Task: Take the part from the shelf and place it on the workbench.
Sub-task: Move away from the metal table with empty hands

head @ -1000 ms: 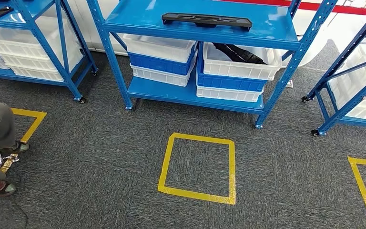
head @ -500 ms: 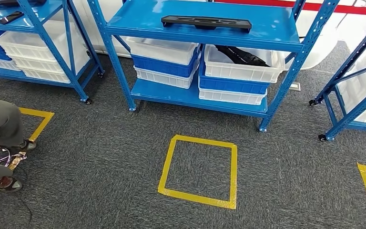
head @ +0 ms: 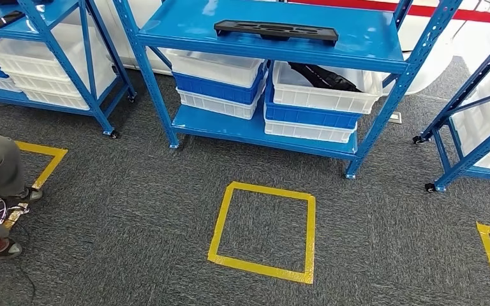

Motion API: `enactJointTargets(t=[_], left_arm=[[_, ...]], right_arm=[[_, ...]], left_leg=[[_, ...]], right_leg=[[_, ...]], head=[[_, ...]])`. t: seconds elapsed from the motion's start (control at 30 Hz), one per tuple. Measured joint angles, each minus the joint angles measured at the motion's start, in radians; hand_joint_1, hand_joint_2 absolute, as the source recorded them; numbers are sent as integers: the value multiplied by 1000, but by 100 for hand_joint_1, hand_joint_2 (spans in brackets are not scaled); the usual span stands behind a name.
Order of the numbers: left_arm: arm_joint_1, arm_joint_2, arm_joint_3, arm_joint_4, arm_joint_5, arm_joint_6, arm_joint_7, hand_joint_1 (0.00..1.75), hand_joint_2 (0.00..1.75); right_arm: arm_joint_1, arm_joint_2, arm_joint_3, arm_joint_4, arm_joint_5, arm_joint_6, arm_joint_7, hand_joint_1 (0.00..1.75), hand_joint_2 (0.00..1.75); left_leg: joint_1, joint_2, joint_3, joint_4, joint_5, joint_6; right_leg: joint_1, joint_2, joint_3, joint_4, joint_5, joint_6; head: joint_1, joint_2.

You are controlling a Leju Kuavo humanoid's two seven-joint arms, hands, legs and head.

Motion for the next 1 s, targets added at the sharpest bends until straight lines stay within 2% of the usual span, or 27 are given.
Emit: enactJointTargets(t=[0.03,0.07,0.13,0.17,0.2,0.23,0.27,0.3,0.33,0.37,0.4,0.47,0.53,0.57,0.63,0.67,0.7,0.73,0.8,0.83,0.87,0.9,1.0], left_arm=[[0,-1,0,0,0,0,0,0,0],[-1,-2,0,0,0,1,0,0,0],[-3,-3,0,0,-1,1,1,0,0],[-3,-3,0,0,-2,1,1,0,0],[-3,-4,0,0,-3,0,1,0,0],[-2,-4,0,0,-5,0,1,0,0],[-1,-5,0,0,-7,0,1,0,0],[-1,-5,1,0,-8,0,1,0,0],[-1,-5,1,0,-8,0,1,0,0],[-1,-5,1,0,-8,0,1,0,0],[-2,-4,1,0,-9,0,1,0,0],[-2,-3,1,0,-9,0,1,0,0],[-2,-3,1,-1,-9,0,1,0,0],[-2,-2,1,-1,-9,0,1,0,0],[-2,-3,1,-1,-10,-1,1,0,0],[-1,-3,1,-1,-10,-1,1,0,0],[0,-3,1,-1,-10,-1,1,0,0],[0,-3,1,-1,-10,-1,1,0,0],[0,-2,1,-1,-11,-1,1,0,0],[-1,-1,1,-1,-11,-1,1,0,0],[-2,-1,1,-1,-12,-1,1,0,0],[-3,-1,1,-1,-12,-1,1,0,0],[-3,-1,1,-1,-12,-2,1,0,0]], right_arm=[[-1,0,0,0,0,0,0,0,0],[0,-1,1,0,0,-1,0,0,0],[1,-3,1,0,0,-1,0,0,0],[2,-4,1,0,-1,-1,0,0,0],[4,-6,1,0,-2,-1,0,0,0],[5,-7,1,0,-2,-1,0,0,0],[6,-9,1,0,-3,-1,0,0,0],[6,-10,1,0,-4,-1,0,0,0],[6,-11,1,0,-4,-1,0,0,0],[6,-11,1,1,-5,-1,0,0,0],[6,-10,1,1,-5,-1,0,0,0],[5,-10,1,1,-6,-1,0,0,0],[5,-10,1,1,-6,-1,0,0,0],[4,-10,1,1,-6,-1,0,0,0],[3,-10,1,1,-6,-1,0,0,0],[4,-10,1,1,-6,-1,0,0,0],[4,-10,1,1,-6,-1,0,0,0],[5,-10,1,1,-6,-1,0,0,0],[5,-9,1,1,-6,-1,0,0,0],[4,-8,1,1,-6,-1,0,0,0],[3,-7,1,1,-6,-1,1,0,0],[3,-7,1,1,-7,-1,1,0,0],[0,-6,2,1,-7,-1,1,0,0]], left_leg=[[4,0,13,-14,7,1],[7,0,24,-24,10,0],[6,-1,32,-27,4,0],[6,-3,36,-27,-1,-1],[7,-6,41,-26,-6,-4],[8,-9,48,-25,-12,-8],[10,-11,56,-23,-19,-13],[11,-13,63,-20,-28,-20],[9,-14,67,-15,-37,-27],[8,-15,69,-11,-45,-33],[6,-16,69,-8,-50,-38],[10,-15,70,-5,-57,-46],[15,-11,57,29,-79,-57],[17,-7,35,73,-101,-63],[19,-1,-40,206,-153,-71],[19,0,-76,261,-166,-72],[19,0,-98,286,-160,-71],[19,0,-100,268,-132,-67],[16,0,-55,144,-46,-52],[13,1,-27,81,-18,-45],[9,1,-9,40,-6,-39],[5,1,-1,22,-8,-35],[3,-2,14,1,-10,-24]], right_leg=[[1,1,-10,29,-14,0],[0,2,-35,81,-36,-2],[-5,4,-115,210,-82,-1],[-7,4,-148,254,-89,4],[-11,4,-165,262,-78,14],[-15,4,-161,230,-50,26],[-20,4,-141,166,-9,40],[-25,3,-117,99,30,49],[-27,4,-95,44,59,50],[-28,4,-82,12,74,44],[-26,4,-78,5,76,34],[-25,5,-75,3,75,14],[-27,5,-70,1,72,2],[-29,5,-67,1,69,-3],[-27,4,-62,1,63,-13],[-26,4,-59,1,59,-15],[-24,4,-54,1,55,-17],[-23,5,-48,1,51,-18],[-22,7,-35,0,41,-16],[-19,8,-29,-1,36,-13],[-17,8,-28,-2,31,-9],[-16,8,-28,-3,27,-4],[-14,4,-22,-7,20,11]], head=[[1,0],[2,0],[2,0],[2,0],[2,0],[2,0],[3,0],[4,0],[4,0],[4,0],[3,0],[0,0],[-2,0],[-3,0],[-5,0],[-5,0],[-6,0],[-6,0],[-6,0],[-5,0],[-5,0],[-5,0],[-5,0]])
